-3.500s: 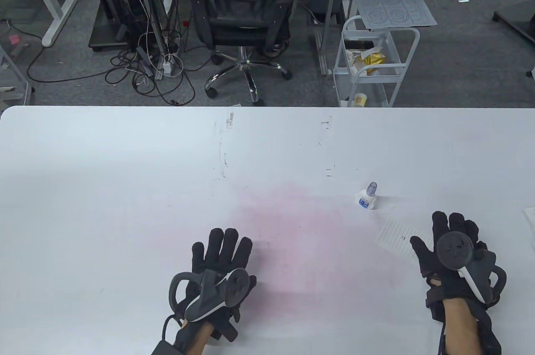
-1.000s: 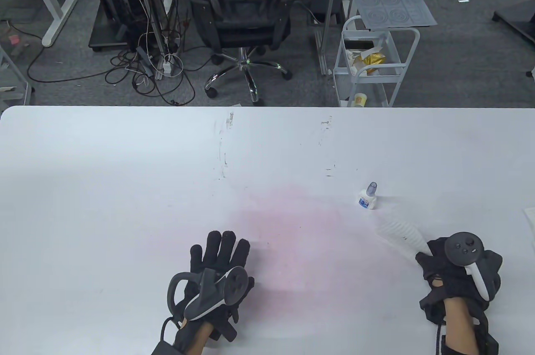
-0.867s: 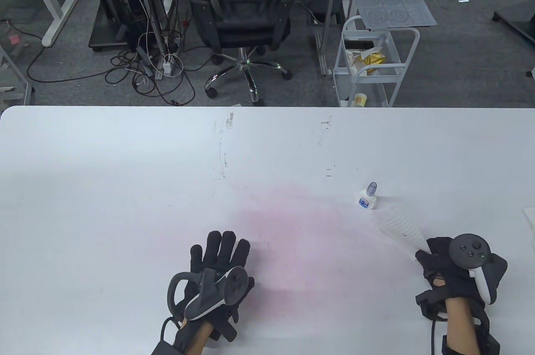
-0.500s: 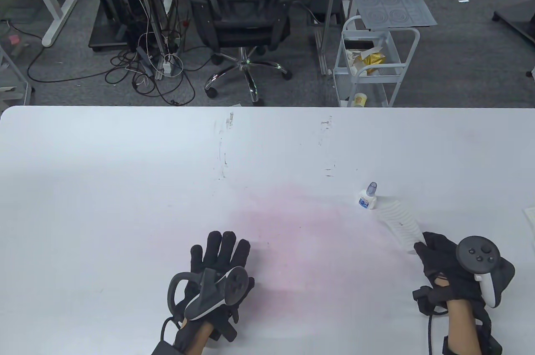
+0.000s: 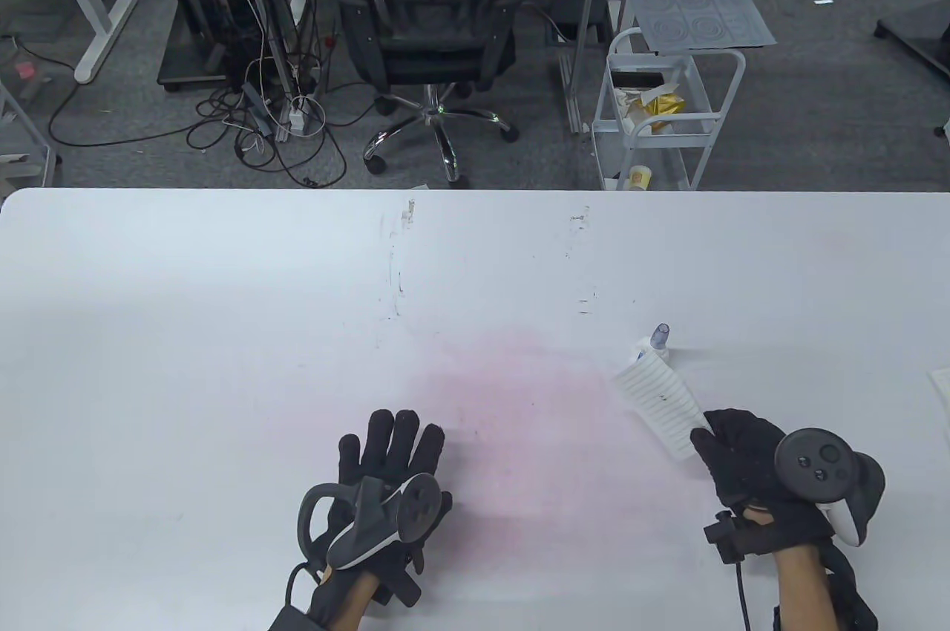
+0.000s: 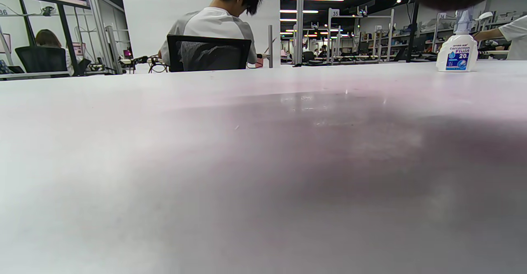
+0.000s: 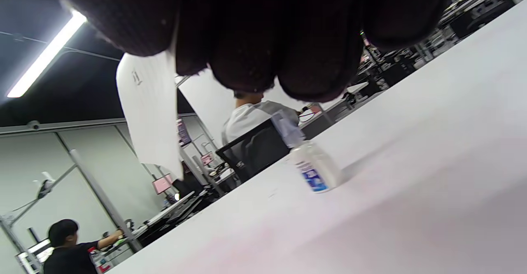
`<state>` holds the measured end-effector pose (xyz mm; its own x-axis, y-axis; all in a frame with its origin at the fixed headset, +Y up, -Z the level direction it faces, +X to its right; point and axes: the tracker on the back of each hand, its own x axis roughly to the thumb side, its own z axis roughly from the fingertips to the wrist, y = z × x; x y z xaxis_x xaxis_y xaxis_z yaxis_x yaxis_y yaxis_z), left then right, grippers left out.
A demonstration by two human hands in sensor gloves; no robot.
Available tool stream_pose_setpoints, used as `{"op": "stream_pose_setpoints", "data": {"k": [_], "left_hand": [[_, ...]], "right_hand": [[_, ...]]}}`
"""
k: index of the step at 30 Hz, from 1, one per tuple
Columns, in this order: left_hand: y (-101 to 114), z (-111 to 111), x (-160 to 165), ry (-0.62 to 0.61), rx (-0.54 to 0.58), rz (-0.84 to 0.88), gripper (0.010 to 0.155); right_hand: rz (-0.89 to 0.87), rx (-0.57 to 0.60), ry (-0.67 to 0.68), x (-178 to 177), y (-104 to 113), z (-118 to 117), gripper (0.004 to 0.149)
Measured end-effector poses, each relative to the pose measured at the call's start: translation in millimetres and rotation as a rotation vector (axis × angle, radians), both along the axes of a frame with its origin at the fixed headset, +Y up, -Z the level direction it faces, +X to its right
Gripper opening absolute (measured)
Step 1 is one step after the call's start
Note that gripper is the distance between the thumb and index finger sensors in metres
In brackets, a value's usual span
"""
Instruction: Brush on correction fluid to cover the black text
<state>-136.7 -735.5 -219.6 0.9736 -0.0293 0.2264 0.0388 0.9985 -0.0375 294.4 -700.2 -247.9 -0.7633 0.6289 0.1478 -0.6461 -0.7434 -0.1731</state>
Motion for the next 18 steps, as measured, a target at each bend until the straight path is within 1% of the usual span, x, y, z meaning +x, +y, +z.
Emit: {"op": "stream_pose_setpoints", "data": {"k": [3,7,8,12,15,18], "left_hand": [[0.0,-0.1,-0.1,0.001,0.008,0.003,0.079],[-0.4,-0.2,-0.1,0.003,0.012,0.005,0.079],[-1.1,-0.6,-0.2,0.005,0.019,0.009,0.079],[-1.4,-0.8,-1.0,0.007,0.02,0.01,0.079],[-1.3,-0.8,-1.1,0.007,0.02,0.01,0.079],[-1.3,-0.8,-1.1,0.007,0.021,0.01,0.079]], "right_hand": [[-0.038,-0.006,0.073,-16.0,10.7,-1.2,0.039],[-0.057,-0.065,0.181,-38.9,20.0,-5.9,0.039],[-0.033,-0.085,0.216,-49.0,22.8,-7.7,0.039],[0.061,-0.127,0.281,-75.5,26.1,-11.4,0.039],[0.124,-0.176,0.339,-100.6,23.6,-15.9,0.039],[0.194,-0.238,0.394,-127.8,16.4,-23.5,0.039]]}}
